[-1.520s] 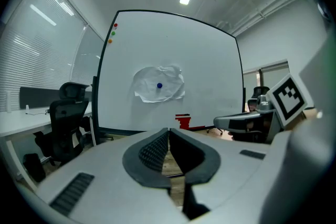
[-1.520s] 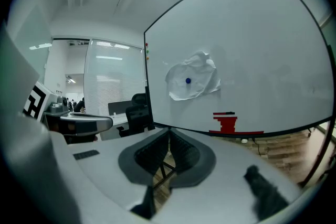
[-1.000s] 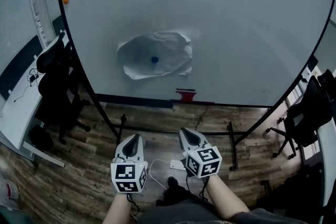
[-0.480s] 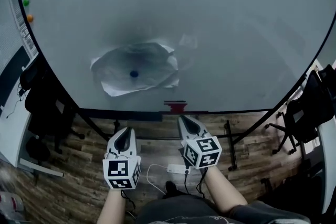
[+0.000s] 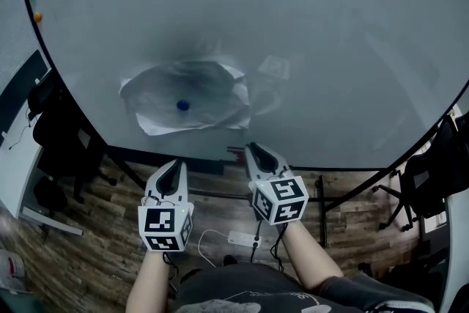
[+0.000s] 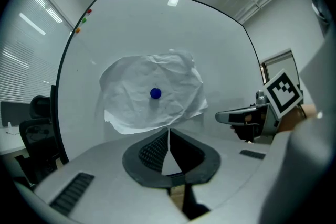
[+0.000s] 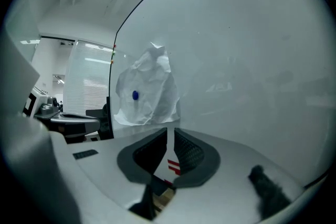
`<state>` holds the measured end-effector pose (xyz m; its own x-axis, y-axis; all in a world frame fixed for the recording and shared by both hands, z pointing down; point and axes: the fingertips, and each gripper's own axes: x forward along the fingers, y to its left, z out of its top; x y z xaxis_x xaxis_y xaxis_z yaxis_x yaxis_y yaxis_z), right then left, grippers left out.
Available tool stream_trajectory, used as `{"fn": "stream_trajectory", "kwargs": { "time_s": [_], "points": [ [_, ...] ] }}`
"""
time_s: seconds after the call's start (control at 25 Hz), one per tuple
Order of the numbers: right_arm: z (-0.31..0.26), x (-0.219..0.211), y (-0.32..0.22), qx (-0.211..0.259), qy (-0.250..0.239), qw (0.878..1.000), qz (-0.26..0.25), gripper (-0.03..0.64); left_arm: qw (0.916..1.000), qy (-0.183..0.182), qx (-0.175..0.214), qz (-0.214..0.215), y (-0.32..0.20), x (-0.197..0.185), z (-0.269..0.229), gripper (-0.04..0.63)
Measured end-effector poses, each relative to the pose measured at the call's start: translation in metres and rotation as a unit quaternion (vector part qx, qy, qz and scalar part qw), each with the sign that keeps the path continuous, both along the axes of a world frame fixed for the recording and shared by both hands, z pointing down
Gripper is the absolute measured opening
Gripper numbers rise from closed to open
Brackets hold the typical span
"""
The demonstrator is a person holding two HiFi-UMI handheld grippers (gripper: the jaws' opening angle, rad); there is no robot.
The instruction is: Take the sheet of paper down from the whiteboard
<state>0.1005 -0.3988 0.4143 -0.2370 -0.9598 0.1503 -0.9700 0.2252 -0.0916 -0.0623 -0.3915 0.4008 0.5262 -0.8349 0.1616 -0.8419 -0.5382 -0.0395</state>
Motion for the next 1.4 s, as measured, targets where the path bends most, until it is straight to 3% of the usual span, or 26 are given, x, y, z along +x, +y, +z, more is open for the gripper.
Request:
{"fn": "stream_trajectory", "kwargs": {
  "time_s": [0.12,0.24,0.36,0.6,0.88,1.04,1.4],
  "points": [
    [-0.005,0.000,-0.007,0.011,0.017,1.000,0.001,0.029,1.0000,0.003,0.003,-0.007,-0.004,0.000,-0.001,0.023],
    [-0.010,0.003,-0.013,0.015,0.021,1.000,0.008,0.100,0.9999,0.004,0.003,-0.009,-0.008,-0.002,-0.004,0.023],
    [-0.014,0.002,-0.019,0.019,0.022,0.999,0.013,0.120,0.9999,0.008,0.007,-0.005,-0.014,-0.005,-0.009,0.023],
    [-0.024,0.002,-0.033,0.029,0.053,0.998,0.037,0.120,0.9995,0.010,0.008,0.028,-0.025,-0.003,-0.016,0.023],
    [-0.019,-0.007,-0.043,0.003,0.070,0.997,0.039,0.113,0.9978,0.015,0.017,0.062,-0.043,-0.001,-0.026,0.023],
    [-0.020,-0.007,-0.045,0.004,0.062,0.997,0.055,0.041,0.9966,0.014,0.018,0.079,-0.050,0.002,-0.029,0.023],
    [-0.022,-0.008,-0.045,0.013,0.046,0.997,0.063,0.034,0.9944,0.000,0.062,0.086,-0.068,0.014,-0.045,0.025]
  ]
}}
